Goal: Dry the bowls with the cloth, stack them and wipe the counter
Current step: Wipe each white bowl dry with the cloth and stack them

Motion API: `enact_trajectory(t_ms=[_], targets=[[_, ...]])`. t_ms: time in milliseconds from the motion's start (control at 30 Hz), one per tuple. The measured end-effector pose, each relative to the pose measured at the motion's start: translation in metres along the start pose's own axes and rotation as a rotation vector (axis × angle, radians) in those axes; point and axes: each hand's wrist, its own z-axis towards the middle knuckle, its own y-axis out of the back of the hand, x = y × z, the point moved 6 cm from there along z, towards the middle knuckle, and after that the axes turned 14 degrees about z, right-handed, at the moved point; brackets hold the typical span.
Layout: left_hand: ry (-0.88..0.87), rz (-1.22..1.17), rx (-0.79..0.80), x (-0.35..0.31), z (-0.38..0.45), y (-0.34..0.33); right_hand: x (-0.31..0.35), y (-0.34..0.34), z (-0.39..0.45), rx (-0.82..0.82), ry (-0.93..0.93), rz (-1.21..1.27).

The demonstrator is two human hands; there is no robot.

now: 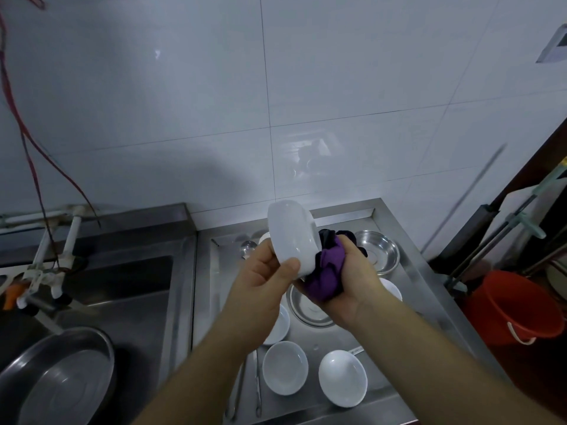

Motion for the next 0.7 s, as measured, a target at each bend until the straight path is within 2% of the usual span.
enact_trajectory(t_ms=[133,267,367,467,567,700], targets=[[-0.024,0.035,-0.022,-0.005,-0.002,0.002,0.004,-0.004,-0.006,0.004,0.024,-0.024],[0.080,-0.056,-0.090,-0.008,0.004,0.013,0.005,-0.008,-0.009,-0.016,0.040,-0.083],[0.095,-0.044,-0.067,-0.009,0.007,0.016,0.005,-0.005,-0.010,-0.050,0.056,-0.094],[0.078,-0.018,-0.118,-0.005,0.005,0.012,0.000,-0.001,-0.013,-0.106,0.090,-0.120],[0.060,0.115,-0.201,0.007,0.004,0.004,-0.011,0.001,-0.017,-0.137,0.177,-0.204],[0.090,0.191,-0.225,0.017,0.003,0.003,-0.018,0.000,-0.025,-0.070,0.404,-0.422]])
